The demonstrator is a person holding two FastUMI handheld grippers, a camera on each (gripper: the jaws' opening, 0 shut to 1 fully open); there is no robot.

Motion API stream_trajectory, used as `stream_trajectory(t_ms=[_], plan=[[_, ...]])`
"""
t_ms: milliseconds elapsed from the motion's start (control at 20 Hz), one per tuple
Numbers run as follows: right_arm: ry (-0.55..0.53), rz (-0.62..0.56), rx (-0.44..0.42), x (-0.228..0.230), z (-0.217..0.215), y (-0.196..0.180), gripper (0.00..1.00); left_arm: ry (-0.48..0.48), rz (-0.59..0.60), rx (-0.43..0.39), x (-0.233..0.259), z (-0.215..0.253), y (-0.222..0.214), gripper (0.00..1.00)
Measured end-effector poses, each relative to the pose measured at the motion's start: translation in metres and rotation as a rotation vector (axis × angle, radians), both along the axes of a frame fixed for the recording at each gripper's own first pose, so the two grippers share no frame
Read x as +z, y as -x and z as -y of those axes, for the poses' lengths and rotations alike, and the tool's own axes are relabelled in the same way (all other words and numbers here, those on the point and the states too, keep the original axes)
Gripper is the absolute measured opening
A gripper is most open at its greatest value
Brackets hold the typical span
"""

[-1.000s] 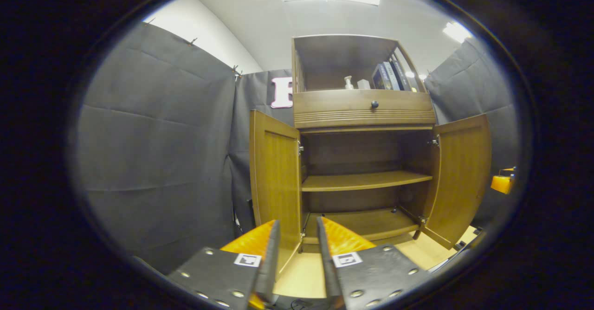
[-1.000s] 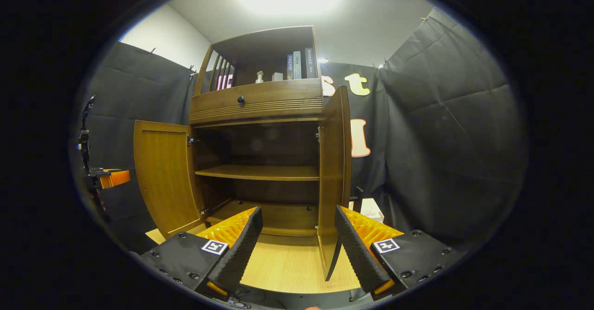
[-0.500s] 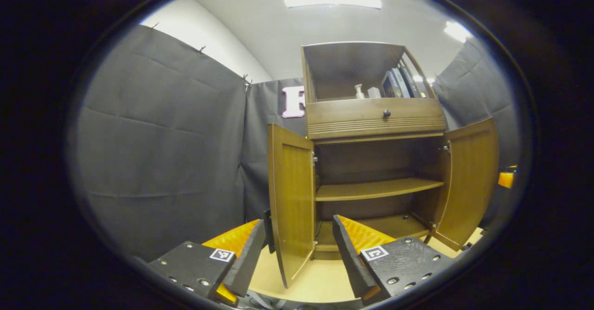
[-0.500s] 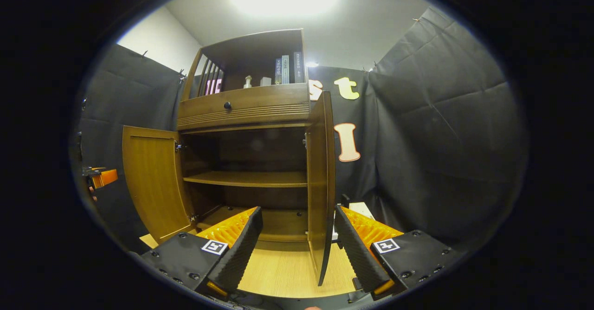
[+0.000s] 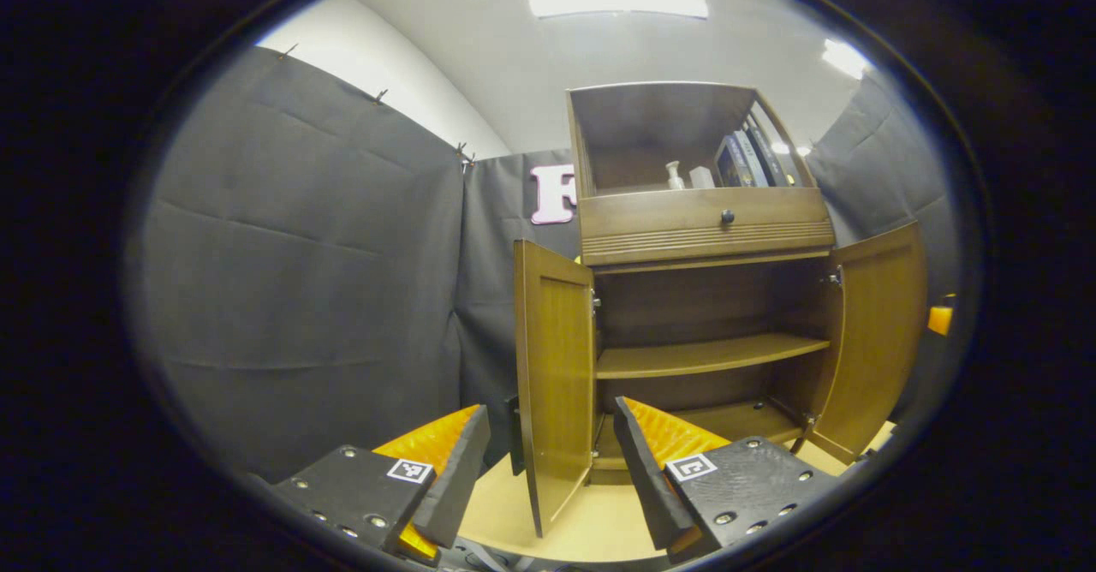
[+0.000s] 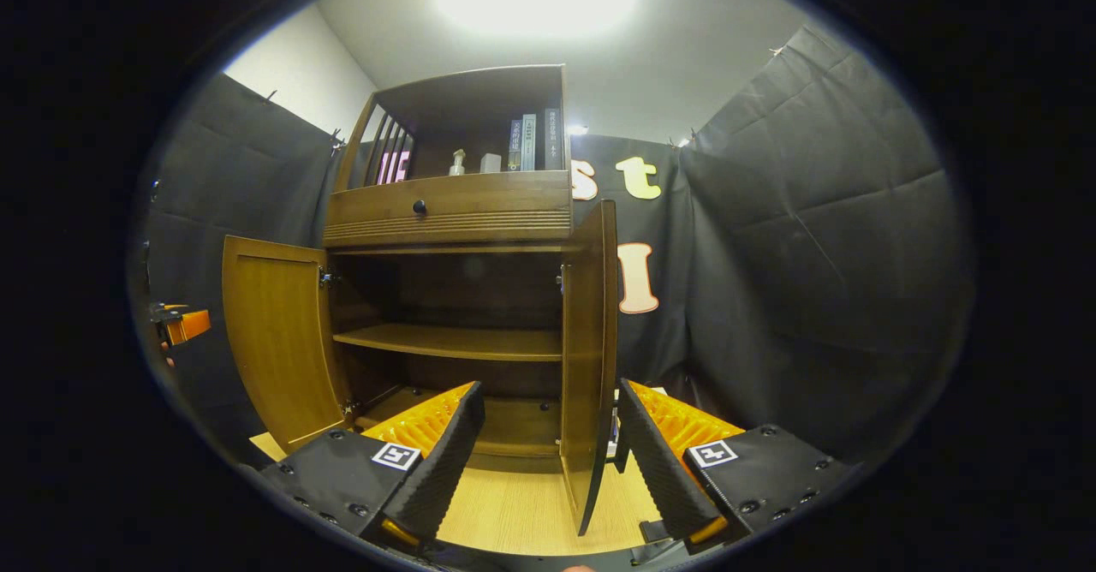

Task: Open the right door of the double-door shoe cabinet with the right hand, and open the left door with the left hand.

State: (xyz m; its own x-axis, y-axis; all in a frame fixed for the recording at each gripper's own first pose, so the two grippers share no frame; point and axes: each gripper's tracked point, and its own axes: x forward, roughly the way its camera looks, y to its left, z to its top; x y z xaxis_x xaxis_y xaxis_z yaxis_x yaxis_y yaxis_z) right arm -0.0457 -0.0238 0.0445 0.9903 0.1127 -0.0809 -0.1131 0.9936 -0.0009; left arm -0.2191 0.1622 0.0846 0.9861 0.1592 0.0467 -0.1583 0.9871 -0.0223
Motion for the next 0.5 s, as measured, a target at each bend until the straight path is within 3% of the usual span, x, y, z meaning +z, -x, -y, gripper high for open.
stream_trajectory(t_ms=[500], plan=[[-0.002, 0.025, -0.021, 0.015, 0.0, 0.005, 0.98, -0.018, 0.009, -0.028, 0.0, 0.003, 0.0, 0.84]])
